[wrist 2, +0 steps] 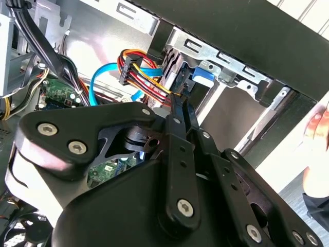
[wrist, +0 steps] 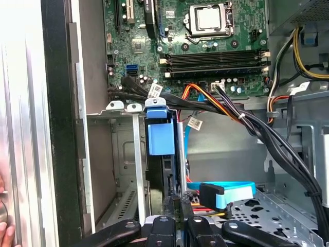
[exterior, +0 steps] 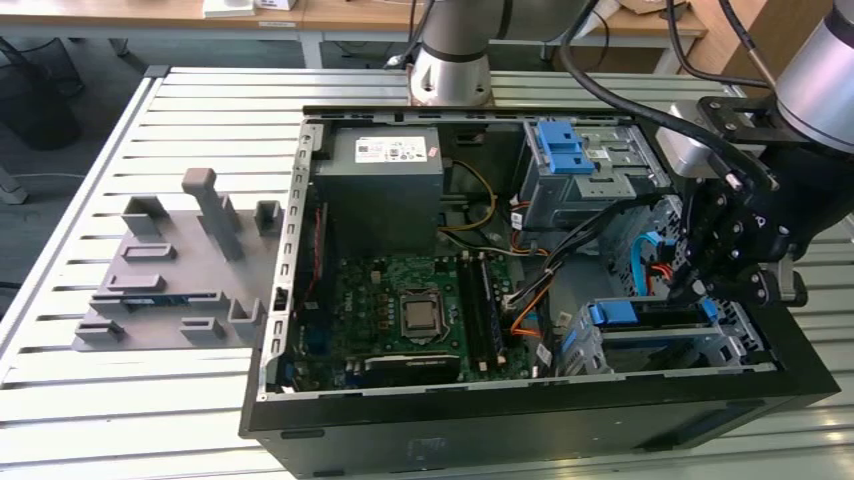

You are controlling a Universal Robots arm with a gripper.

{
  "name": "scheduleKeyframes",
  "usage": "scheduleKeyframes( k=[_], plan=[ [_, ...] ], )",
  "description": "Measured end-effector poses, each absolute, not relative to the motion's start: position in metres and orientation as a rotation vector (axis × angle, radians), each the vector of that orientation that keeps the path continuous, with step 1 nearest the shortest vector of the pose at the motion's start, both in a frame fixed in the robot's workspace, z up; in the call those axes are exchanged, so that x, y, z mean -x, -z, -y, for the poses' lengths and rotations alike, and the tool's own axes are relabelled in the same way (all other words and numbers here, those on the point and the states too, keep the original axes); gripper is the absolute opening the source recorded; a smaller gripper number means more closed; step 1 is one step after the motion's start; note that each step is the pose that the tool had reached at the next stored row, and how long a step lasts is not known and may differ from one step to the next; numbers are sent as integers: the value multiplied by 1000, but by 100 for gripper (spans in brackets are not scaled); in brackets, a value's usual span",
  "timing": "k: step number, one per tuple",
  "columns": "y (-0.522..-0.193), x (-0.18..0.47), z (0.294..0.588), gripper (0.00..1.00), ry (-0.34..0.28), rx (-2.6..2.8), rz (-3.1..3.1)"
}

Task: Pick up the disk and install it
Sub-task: 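Insert the first disk wire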

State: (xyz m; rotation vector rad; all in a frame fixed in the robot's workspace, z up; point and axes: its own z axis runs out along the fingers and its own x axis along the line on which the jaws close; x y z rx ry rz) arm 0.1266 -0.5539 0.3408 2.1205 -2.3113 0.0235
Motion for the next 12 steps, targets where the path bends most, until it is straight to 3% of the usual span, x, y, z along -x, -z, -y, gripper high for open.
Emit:
scheduleKeyframes(
  k=[12],
  plan=[
    [-338,-129,556,16,-15,-2112,2311]
  ],
)
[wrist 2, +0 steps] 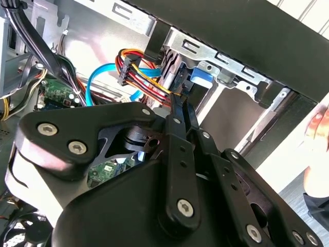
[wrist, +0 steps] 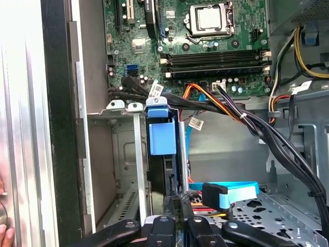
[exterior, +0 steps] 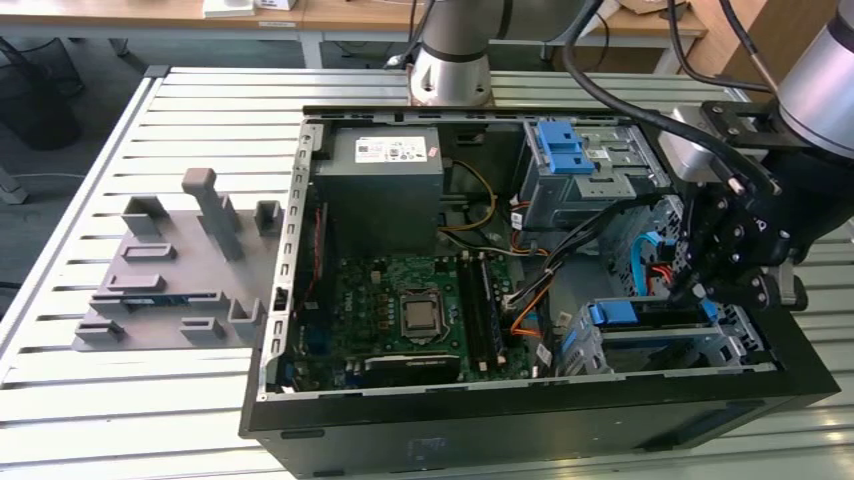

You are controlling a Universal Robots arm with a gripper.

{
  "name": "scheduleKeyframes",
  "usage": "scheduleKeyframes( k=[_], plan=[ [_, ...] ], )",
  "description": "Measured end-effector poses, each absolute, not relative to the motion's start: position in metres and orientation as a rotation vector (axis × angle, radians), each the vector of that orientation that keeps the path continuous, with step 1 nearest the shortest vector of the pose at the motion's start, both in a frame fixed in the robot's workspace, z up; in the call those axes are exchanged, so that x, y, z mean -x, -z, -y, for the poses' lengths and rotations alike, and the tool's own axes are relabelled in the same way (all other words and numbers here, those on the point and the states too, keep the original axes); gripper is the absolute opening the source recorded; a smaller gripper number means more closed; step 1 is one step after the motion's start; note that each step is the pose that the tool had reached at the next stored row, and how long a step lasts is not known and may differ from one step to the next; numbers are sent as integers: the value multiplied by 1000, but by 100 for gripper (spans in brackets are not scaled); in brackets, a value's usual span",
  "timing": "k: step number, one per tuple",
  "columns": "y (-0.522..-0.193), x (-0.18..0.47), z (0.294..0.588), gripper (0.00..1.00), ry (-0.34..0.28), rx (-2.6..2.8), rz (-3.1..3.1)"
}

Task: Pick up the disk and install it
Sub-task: 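Insert the first disk wire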

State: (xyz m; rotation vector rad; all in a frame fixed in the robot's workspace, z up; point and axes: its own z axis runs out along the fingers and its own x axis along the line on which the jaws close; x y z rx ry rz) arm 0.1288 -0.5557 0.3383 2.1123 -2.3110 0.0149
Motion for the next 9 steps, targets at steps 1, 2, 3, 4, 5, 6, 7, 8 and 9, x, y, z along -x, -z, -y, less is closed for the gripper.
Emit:
scheduleKeyframes(
  k=[1,2,3,4,5,6,7,8,9],
  plan=[
    [-338,-129,556,16,-15,-2112,2311],
    [-338,-129,556,16,-14,-2112,2310],
    [-338,-129,557,16,-13,-2112,2310],
    [-338,-129,557,16,-12,-2111,2310],
    [-338,-129,557,16,-10,-2110,2308],
    [-338,-129,557,16,-6,-2109,2306],
    [-338,-129,557,16,-4,-2107,2305],
    [-338,-129,557,16,-2,-2107,2305],
    [-338,-130,557,16,-2,-2106,2304]
  ],
)
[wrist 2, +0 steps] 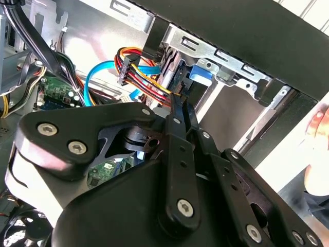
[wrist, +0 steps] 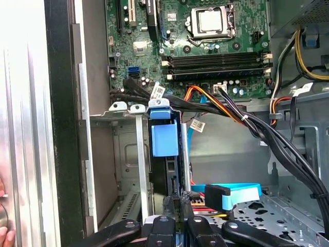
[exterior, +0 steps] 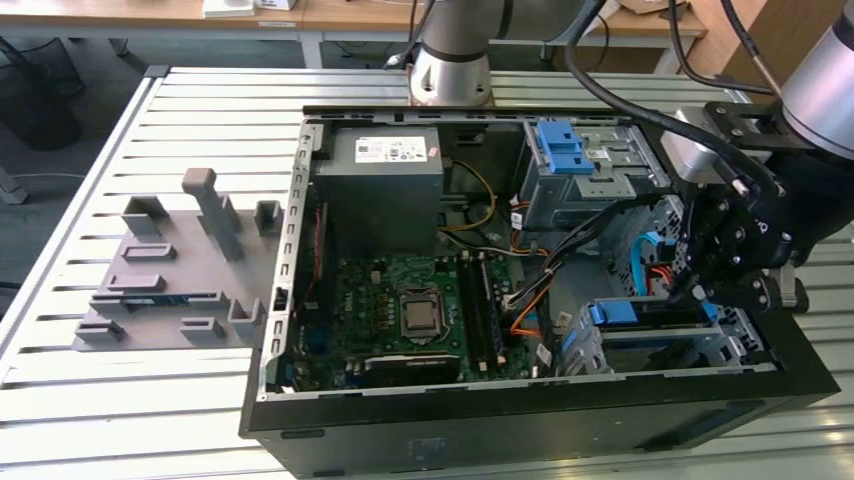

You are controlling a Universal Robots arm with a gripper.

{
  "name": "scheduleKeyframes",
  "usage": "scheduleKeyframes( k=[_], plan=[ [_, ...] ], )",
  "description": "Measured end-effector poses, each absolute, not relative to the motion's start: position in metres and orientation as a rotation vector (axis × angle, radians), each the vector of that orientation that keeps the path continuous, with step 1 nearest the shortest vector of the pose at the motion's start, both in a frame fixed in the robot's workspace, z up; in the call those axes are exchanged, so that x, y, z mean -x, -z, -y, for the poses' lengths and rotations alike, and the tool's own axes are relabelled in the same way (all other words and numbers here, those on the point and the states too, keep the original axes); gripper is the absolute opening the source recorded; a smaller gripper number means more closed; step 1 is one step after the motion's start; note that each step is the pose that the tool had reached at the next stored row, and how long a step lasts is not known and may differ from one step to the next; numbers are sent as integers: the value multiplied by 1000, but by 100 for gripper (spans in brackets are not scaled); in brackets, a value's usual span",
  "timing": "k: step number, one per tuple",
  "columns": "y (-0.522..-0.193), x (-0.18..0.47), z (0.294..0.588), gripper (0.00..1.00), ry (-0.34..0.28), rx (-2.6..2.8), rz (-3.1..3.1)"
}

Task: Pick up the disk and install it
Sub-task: 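Insert the first disk wire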

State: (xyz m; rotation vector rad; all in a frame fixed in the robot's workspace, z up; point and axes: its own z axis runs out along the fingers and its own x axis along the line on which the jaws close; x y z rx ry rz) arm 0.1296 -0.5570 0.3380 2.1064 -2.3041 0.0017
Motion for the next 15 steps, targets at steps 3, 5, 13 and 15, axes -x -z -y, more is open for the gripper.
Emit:
scheduleKeyframes(
  k=[3,5,13,15],
  plan=[
    [-338,-131,557,16,0,-2106,2303],
    [-337,-132,557,16,1,-2105,2303],
    [-337,-132,556,16,2,-2092,2313],
    [-337,-132,556,16,3,-2084,2320]
  ],
)
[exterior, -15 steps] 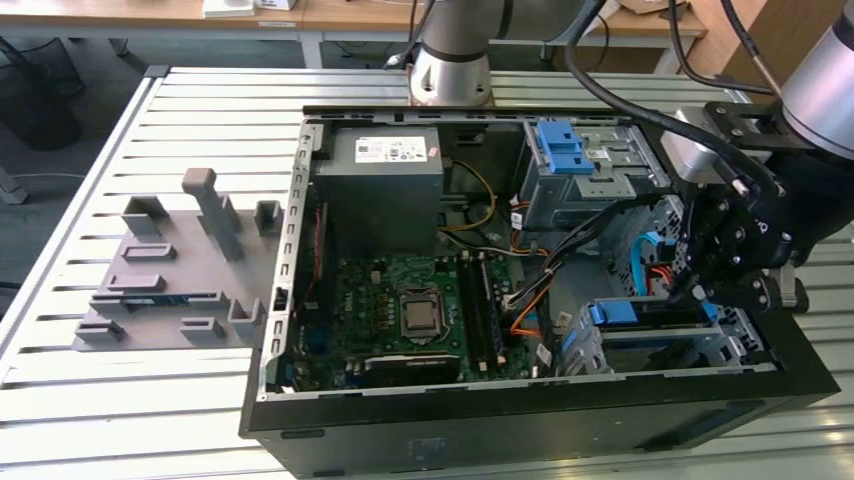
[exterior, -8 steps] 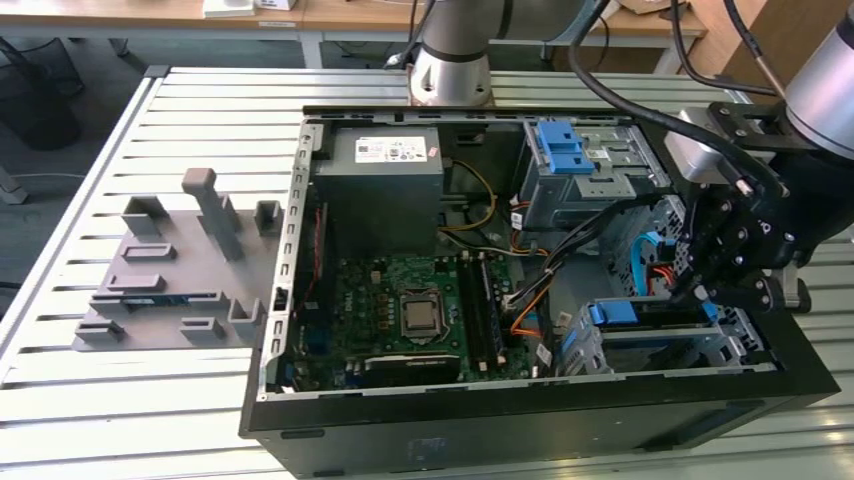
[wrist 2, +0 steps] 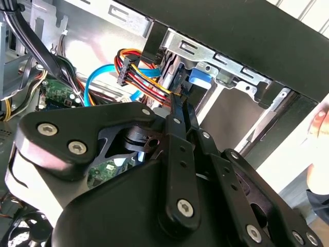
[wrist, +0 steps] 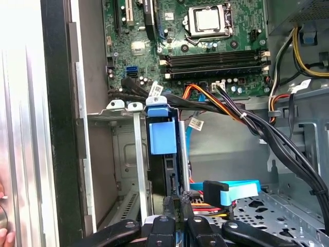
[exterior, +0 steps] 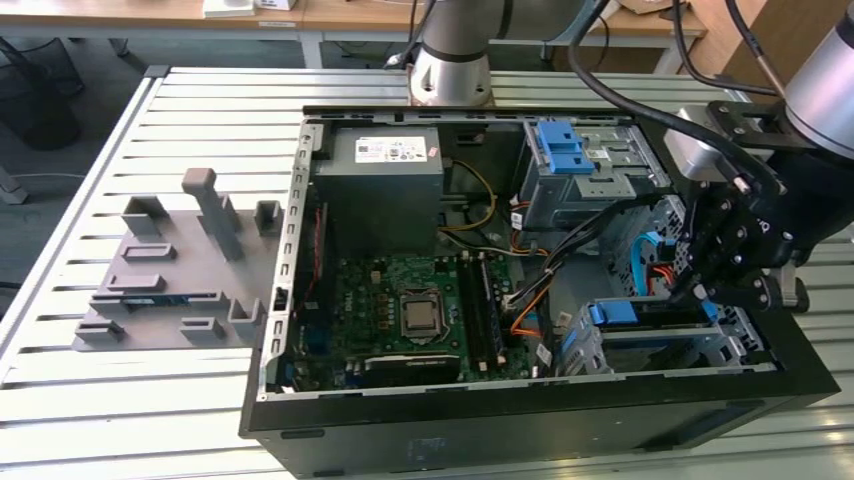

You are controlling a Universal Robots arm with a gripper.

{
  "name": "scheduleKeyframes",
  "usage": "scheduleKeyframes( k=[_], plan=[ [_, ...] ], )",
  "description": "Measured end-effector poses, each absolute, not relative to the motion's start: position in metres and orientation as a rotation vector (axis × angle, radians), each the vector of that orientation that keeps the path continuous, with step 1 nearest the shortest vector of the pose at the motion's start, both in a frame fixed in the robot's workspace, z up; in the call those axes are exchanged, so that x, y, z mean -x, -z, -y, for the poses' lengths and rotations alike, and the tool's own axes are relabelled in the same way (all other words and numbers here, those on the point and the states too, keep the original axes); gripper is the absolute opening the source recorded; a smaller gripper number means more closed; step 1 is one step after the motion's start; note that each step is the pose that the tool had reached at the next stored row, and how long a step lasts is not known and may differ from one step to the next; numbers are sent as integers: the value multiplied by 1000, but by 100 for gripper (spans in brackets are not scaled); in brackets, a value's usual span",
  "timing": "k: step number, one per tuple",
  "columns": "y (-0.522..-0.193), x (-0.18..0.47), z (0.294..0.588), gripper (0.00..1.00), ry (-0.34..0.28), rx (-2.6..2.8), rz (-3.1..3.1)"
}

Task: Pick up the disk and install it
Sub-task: 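Insert the first disk wire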

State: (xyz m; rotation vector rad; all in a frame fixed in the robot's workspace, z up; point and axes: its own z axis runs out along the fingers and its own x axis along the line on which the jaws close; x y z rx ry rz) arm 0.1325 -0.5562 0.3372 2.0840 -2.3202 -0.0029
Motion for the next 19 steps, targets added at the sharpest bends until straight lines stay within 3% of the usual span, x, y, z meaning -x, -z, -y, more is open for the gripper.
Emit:
scheduleKeyframes(
  k=[19],
  plan=[
    [-336,-133,556,16,13,-2080,2325]
  ],
)
